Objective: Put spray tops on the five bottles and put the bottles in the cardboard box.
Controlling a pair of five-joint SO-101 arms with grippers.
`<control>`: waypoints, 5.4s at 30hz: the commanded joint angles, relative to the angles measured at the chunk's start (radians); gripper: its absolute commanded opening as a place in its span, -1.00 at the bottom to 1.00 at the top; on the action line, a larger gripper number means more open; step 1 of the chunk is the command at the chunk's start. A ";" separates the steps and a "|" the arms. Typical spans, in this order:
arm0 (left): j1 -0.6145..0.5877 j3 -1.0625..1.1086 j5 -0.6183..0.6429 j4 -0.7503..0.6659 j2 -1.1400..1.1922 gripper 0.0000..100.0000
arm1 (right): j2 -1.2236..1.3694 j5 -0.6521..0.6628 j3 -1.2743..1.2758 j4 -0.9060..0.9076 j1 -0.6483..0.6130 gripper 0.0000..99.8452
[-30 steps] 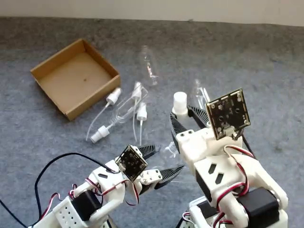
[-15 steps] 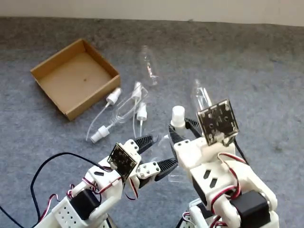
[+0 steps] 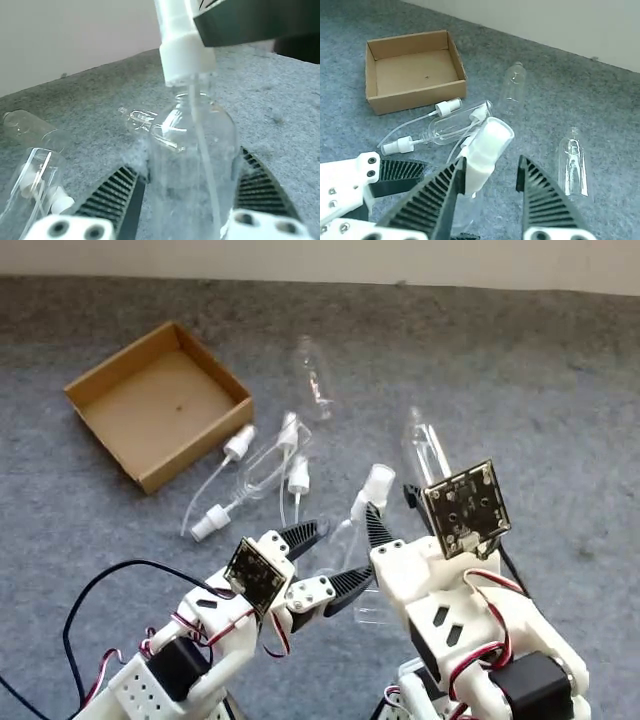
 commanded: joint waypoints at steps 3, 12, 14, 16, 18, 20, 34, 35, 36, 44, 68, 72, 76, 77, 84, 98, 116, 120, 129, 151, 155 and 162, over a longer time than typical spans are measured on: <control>-0.016 0.022 0.014 -0.028 -0.012 -0.69 | -0.005 0.014 -0.010 0.007 -0.007 -0.71; -0.068 0.022 0.011 -0.097 -0.013 -0.69 | -0.008 0.014 -0.016 0.056 -0.150 -0.72; -0.117 0.022 0.011 -0.135 -0.013 -0.69 | -0.018 0.014 -0.035 0.053 -0.134 -0.72; -0.156 0.022 0.009 -0.149 -0.013 -0.69 | -0.031 0.014 -0.039 0.053 -0.101 -0.72; -0.188 0.022 0.009 -0.150 -0.013 -0.69 | -0.050 0.014 -0.038 0.053 -0.070 -0.72; -0.209 0.022 0.009 -0.150 -0.013 -0.69 | -0.067 0.014 -0.033 0.036 -0.067 -0.74; -0.450 0.021 0.014 -0.313 -0.013 -0.69 | -0.249 0.011 0.409 -0.346 -0.067 -0.99; -0.455 0.021 0.014 -0.313 -0.013 -0.69 | -0.262 0.011 0.443 -0.369 -0.067 -0.99; -0.455 0.021 0.014 -0.315 -0.013 -0.69 | -0.269 0.011 0.473 -0.389 -0.067 -0.99; -0.456 0.021 0.012 -0.353 -0.013 -0.69 | -0.288 0.006 0.661 -0.619 -0.067 -0.99; -0.559 -0.113 -0.147 -0.466 -0.010 -0.93 | -0.295 0.011 1.009 -0.946 -0.068 -0.99; -0.559 -0.133 -0.147 -0.466 -0.010 -0.93 | -0.295 0.011 1.017 -0.946 -0.076 -0.99; -0.558 -0.128 -0.141 -0.466 -0.010 -0.93 | -0.295 0.011 1.018 -0.943 -0.162 -0.99; -0.558 -0.130 -0.141 -0.466 -0.010 -0.93 | -0.295 0.011 1.026 -0.941 -0.191 -0.99; -0.564 -0.171 -0.141 -0.465 0.036 -0.93 | -0.295 0.012 1.093 -0.946 -0.377 -0.99; -0.496 -0.251 0.172 -0.468 0.452 -0.93 | -0.295 0.012 1.089 -0.946 -0.378 -0.99; -0.303 -0.064 0.176 -0.608 0.449 -0.93 | -0.295 0.011 1.093 -0.946 -0.229 -0.99; -0.249 -0.064 0.175 -0.608 0.449 -0.93 | -0.295 0.011 1.092 -0.947 -0.226 -0.99; -0.239 -0.064 0.173 -0.606 0.449 -0.93 | -0.295 0.012 1.096 -0.947 -0.193 -0.99; -0.237 -0.062 0.173 -0.606 0.449 -0.93 | -0.295 0.012 1.141 -1.096 -0.045 -0.99; -0.237 -0.062 0.173 -0.606 0.449 -0.93 | -0.295 0.012 1.139 -1.098 -0.044 -0.99; -0.246 -0.064 0.172 -0.606 0.449 -0.93 | -0.295 0.012 1.139 -1.098 -0.044 -0.99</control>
